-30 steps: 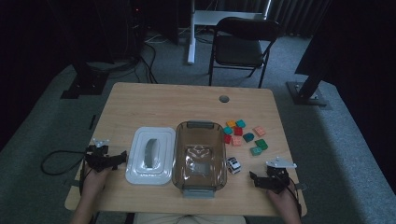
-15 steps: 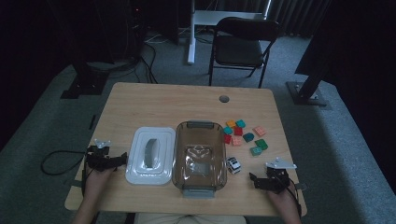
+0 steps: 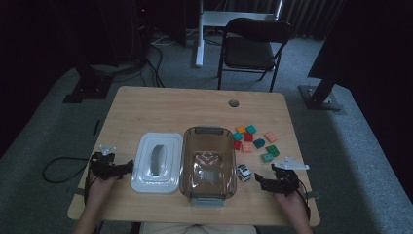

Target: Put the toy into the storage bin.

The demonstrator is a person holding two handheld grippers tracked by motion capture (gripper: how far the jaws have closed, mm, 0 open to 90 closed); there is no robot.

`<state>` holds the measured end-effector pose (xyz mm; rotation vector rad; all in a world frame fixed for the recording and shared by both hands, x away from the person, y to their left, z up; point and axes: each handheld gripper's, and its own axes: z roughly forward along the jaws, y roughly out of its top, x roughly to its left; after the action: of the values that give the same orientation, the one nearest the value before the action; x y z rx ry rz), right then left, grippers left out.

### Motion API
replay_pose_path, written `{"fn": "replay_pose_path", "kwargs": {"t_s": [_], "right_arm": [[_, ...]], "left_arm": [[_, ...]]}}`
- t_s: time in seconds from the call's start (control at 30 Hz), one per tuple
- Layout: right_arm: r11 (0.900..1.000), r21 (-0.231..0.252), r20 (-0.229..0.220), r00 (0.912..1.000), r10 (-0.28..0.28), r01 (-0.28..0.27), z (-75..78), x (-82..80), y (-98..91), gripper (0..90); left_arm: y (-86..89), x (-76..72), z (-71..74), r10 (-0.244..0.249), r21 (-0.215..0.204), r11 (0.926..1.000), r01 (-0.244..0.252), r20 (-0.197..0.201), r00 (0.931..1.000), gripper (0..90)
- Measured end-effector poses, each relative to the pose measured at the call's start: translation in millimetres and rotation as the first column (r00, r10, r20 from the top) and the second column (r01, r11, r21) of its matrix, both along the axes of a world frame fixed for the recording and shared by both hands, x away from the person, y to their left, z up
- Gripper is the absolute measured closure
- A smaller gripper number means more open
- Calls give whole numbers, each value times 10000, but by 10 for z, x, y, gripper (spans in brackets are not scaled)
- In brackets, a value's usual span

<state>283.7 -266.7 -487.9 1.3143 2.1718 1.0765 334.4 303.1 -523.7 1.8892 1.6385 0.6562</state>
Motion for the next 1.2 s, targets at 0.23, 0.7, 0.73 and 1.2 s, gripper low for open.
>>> {"fn": "replay_pose_path", "kwargs": {"t_s": [0.23,0.7,0.73,1.2], "right_arm": [[9968,-42,-188,9967,794,-795,-8,132,298,192],[9896,-833,-939,9896,1093,-1172,-207,295,606,261],[9894,-843,-957,9893,1100,-1181,-215,294,609,264],[9862,-1241,-986,9903,981,-1100,-268,298,637,473]], "left_arm": [[-9,-11,0,-103,9,9999,103,10,9999,5],[-13,-13,0,-67,7,10000,67,13,10000,5],[-13,-13,0,-67,7,10000,67,15,10000,5],[-19,-17,-1,-124,6,9999,124,22,9999,4]]}}
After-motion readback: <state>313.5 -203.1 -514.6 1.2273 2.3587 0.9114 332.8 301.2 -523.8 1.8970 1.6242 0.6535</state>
